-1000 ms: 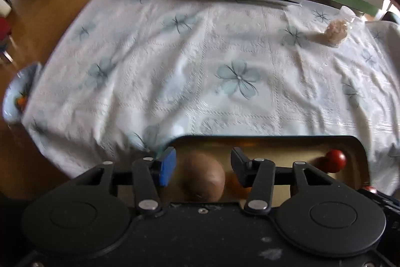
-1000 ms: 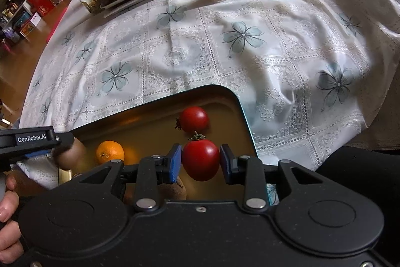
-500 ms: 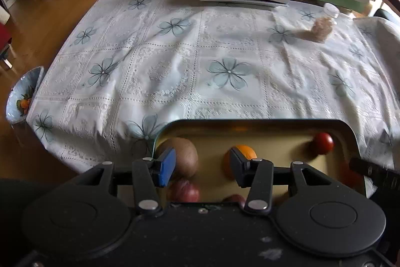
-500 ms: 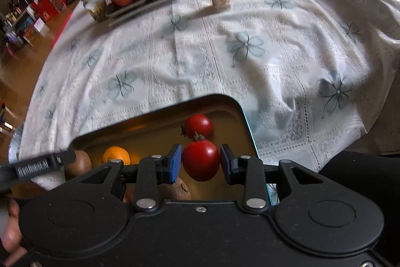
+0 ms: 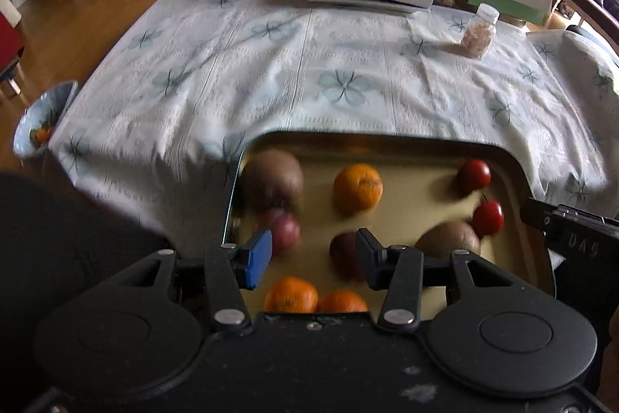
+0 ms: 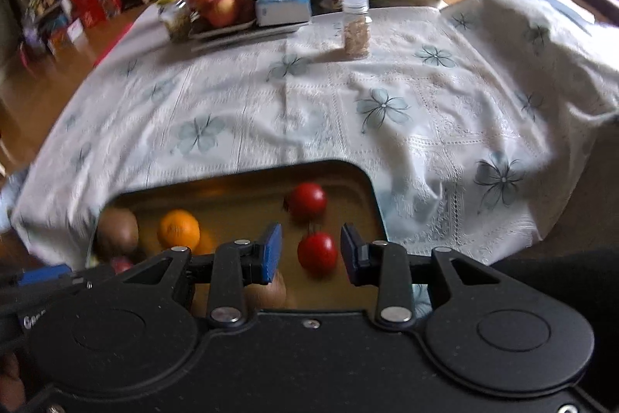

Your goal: Organize fruits

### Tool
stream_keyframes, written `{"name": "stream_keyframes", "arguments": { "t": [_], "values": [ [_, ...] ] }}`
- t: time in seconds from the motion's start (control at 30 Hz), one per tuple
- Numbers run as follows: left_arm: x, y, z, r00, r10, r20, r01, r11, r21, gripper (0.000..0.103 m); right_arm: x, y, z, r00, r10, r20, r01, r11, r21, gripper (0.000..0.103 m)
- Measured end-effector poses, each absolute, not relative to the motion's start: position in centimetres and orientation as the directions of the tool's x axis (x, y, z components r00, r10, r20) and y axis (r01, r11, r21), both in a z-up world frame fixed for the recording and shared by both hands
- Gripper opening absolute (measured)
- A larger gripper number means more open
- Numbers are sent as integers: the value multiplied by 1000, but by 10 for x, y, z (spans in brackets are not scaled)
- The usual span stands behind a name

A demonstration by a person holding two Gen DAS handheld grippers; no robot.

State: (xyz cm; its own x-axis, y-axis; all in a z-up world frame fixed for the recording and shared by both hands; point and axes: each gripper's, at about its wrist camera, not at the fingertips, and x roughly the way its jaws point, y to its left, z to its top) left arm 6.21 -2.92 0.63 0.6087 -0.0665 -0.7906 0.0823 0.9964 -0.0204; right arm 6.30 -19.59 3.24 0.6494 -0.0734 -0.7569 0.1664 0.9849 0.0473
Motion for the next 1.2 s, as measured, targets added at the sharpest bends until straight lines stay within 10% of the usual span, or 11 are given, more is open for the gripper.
{"name": "stream_keyframes", "arguments": {
  "t": [1.2],
  "values": [
    [-10, -14, -36, 648, -70, -758, 111, 994, 4, 49, -10, -166, 9, 627, -90, -774, 204, 978, 51, 43]
  ]
}}
